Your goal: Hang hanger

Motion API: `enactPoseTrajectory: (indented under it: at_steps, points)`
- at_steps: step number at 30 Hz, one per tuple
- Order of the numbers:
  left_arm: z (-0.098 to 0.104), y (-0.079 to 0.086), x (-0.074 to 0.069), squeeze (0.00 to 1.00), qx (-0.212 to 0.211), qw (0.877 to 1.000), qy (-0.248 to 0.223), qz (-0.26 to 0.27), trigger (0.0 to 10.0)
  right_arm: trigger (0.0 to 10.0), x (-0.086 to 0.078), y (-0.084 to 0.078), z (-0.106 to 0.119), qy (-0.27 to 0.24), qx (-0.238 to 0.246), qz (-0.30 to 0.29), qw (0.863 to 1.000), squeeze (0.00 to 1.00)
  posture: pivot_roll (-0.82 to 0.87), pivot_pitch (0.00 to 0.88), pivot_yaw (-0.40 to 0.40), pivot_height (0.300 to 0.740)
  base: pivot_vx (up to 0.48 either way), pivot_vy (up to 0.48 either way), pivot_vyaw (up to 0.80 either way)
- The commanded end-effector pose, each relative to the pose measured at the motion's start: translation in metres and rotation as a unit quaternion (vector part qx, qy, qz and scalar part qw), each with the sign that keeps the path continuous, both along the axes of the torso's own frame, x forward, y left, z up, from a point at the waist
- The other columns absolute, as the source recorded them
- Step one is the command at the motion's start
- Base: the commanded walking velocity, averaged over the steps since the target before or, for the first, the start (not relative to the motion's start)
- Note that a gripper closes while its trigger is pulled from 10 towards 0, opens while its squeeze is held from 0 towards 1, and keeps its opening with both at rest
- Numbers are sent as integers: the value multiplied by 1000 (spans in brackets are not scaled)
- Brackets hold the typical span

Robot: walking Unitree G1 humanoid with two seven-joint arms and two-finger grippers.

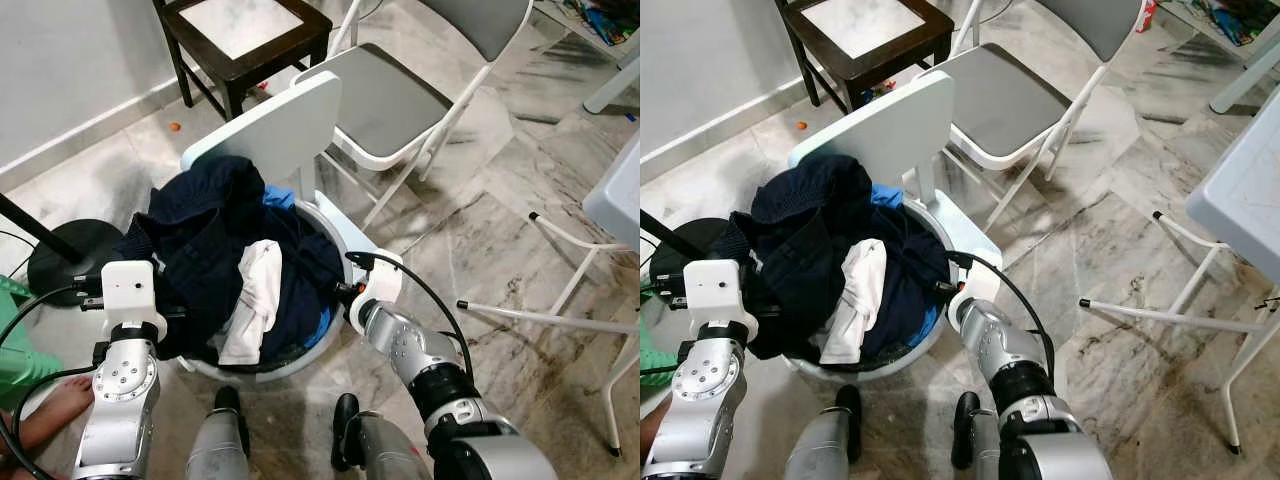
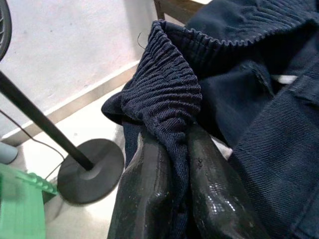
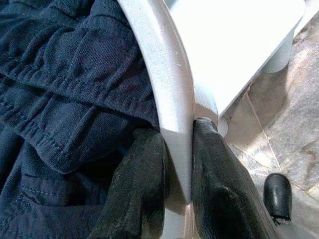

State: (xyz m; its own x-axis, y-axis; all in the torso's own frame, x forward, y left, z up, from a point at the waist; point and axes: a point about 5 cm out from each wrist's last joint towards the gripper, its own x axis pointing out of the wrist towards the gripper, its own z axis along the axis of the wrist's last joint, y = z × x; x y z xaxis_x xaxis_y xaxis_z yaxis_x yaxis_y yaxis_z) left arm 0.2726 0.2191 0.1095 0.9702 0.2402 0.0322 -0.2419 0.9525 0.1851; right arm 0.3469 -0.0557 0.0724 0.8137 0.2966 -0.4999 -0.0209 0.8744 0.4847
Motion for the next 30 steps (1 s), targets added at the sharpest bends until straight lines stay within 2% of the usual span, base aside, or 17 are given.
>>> enactPoseTrajectory:
  at_steps: [1,10,19,22,24,27,30]
  points:
    - [-5,-1,-5,0,3,1000,14,-1,10000,0,13,19,26,-36,42,-22,998,0,182,385,-107,740,0,0,0]
    - [-6,0,-11,0,5,1000,17,5,10000,0,33,11,55,-76,43,-48,995,0,206,392,-109,740,0,0,0]
    - [-8,-2,-15,0,4,1000,21,4,10000,0,36,6,57,-87,27,-63,994,0,203,392,-107,740,0,0,0]
    - [-8,-3,-15,0,3,1000,22,2,10000,0,38,2,58,-102,4,-62,993,0,201,391,-106,740,0,0,0]
    - [-7,-3,-14,0,3,1000,22,0,10000,0,39,-2,59,-114,-8,-62,991,0,198,391,-102,740,0,0,0]
    - [-5,-6,-13,0,7,1000,18,-10,10000,0,45,-27,65,-157,-55,-84,982,0,195,391,-90,740,0,0,0]
    - [-6,-7,-13,0,7,1000,19,-13,10000,0,48,-35,69,-169,-62,-96,979,0,195,390,-85,740,0,0,0]
